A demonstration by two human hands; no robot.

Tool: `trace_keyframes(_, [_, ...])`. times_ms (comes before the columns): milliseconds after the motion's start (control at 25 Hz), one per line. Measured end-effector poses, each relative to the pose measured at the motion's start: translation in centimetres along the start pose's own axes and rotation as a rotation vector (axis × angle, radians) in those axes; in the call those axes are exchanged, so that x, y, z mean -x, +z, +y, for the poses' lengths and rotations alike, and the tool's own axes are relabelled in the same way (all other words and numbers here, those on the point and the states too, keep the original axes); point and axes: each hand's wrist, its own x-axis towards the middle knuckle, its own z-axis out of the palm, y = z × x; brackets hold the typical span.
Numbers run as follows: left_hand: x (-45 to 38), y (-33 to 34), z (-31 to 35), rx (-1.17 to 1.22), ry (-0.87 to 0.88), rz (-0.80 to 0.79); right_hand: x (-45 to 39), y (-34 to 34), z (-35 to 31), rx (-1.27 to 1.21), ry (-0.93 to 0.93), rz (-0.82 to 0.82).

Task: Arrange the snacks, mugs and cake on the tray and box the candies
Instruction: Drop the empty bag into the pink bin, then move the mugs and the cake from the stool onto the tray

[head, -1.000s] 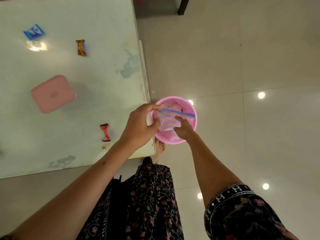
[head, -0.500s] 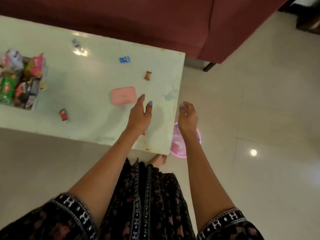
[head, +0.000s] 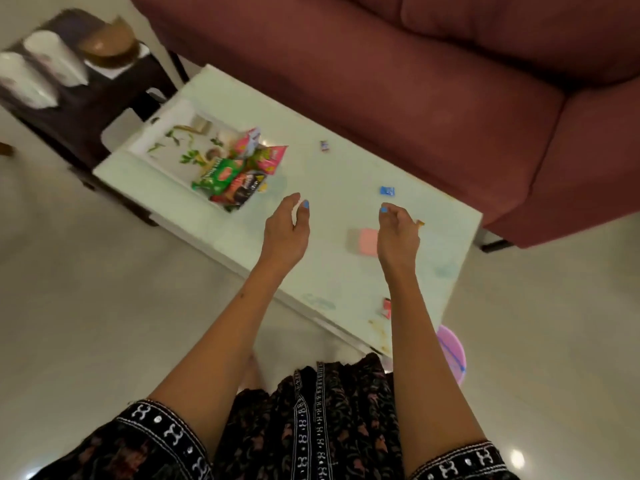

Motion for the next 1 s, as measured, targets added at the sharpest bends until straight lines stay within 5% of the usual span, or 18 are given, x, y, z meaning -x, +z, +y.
trace_keyframes(360, [-2.2,-17.8,-5.5,0.05,0.008,0.2,7.0,16.6,-8.7,0.05,-0.19,-0.206])
trace_keyframes(1000, [-15.8,-33.5,-11.0,0.053,-0.24,0.352,1.7,38.7,-20.7,0.129,-0.29,-0.553])
